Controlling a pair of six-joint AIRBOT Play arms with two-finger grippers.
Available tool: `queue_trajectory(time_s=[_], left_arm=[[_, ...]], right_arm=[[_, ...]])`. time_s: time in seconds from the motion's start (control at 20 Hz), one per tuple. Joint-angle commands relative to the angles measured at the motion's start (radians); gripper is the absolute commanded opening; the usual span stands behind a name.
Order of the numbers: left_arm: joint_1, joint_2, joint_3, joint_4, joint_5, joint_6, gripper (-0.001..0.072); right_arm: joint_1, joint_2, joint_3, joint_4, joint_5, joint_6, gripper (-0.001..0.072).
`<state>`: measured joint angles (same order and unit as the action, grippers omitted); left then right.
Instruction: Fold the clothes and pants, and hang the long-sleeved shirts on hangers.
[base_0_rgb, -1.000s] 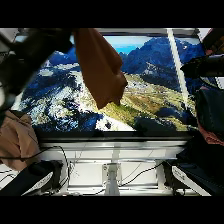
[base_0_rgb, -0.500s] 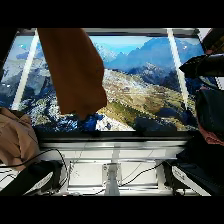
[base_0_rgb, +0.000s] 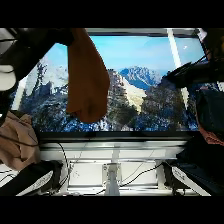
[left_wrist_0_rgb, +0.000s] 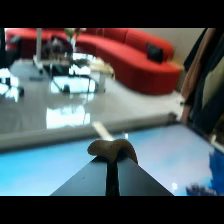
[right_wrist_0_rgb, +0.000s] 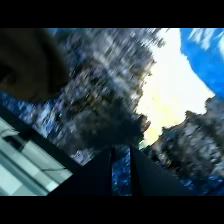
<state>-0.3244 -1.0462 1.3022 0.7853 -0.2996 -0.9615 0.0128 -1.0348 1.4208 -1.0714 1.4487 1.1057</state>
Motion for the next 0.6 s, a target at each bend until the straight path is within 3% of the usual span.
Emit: queue_trajectory(time_s=[0.0,0.3,0.35,0.4,0.55], left_arm=[[0.074,-0.093,0.0,0.004,-0.15,-0.026,0.0014],[0.114,-0.229,0.0,0.003,-0.313,-0.026,0.0014],[0.11,-0.241,0.0,0.003,-0.328,-0.026,0.0014],[0.107,-0.247,0.0,0.003,-0.336,-0.026,0.0015],[0.105,-0.249,0.0,0.003,-0.338,-0.026,0.0015]], right_arm=[[0.001,-0.001,-0.209,0.09,-0.065,-0.054,0.0122],[0.001,-0.001,-0.43,0.241,-0.305,-0.052,0.0125],[0.001,-0.002,-0.435,0.279,-0.362,-0.053,0.0137],[0.002,-0.01,-0.434,0.309,-0.416,-0.054,0.0209],[0.023,-0.055,-0.434,0.332,-0.521,-0.074,0.0226]])
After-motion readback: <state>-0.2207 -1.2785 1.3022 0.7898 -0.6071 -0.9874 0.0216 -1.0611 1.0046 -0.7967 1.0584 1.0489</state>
